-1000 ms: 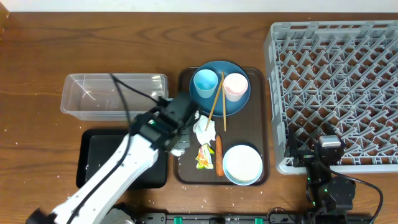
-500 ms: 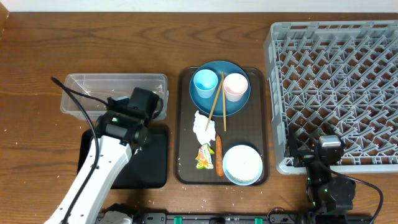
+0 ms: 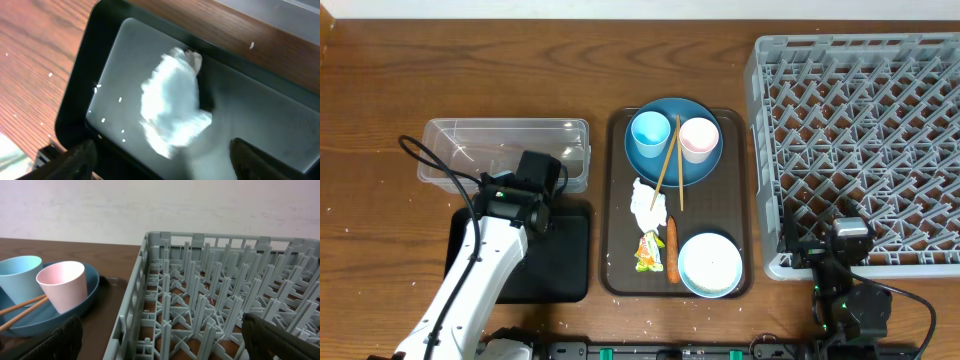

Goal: Sort waste into correct bins and load items into the dishwasher rack
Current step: 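Grasp the white tissue and drop it onto the black tray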

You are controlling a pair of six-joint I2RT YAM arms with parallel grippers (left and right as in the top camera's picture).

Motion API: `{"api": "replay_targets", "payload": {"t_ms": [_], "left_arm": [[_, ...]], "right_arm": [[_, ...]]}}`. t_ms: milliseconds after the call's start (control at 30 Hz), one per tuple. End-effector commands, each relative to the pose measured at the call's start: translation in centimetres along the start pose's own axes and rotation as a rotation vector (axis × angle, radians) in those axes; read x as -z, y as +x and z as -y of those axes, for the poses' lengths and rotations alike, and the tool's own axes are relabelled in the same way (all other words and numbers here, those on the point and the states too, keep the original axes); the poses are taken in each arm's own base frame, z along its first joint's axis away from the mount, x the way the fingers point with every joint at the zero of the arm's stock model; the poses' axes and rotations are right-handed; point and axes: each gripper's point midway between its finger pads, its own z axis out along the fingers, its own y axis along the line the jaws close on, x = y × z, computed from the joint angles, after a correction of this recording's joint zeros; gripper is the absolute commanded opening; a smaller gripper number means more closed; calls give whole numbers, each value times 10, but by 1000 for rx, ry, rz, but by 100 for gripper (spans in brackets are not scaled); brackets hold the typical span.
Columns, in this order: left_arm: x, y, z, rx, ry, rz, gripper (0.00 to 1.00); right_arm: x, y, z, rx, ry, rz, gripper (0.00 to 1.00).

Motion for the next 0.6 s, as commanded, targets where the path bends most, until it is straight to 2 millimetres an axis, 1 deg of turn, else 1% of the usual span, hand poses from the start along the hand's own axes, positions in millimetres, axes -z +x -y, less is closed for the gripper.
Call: {"api": "replay_targets", "payload": {"t_ms": [0,100,167,267,433,500,567], "left_arm": [[9,-4,6,2,53,-7,91],[30,-8,15,-8,143,-16,92],[47,-12,19,-2,206,-3,93],[78,-11,35,-43,371,14,93],[125,13,69,-107,670,-6,93],[136,20,78,-142,732,-8,94],[142,28,84,-180,756,-18,97]], "right_arm": [[0,2,1,4,3,-6,99],[0,2,1,4,3,-6,99],[0,2,1,4,3,-6,99],[0,2,1,4,3,-6,99],[0,2,1,4,3,-6,99],[0,2,1,4,3,-6,99],[0,2,1,4,3,-6,99]]}}
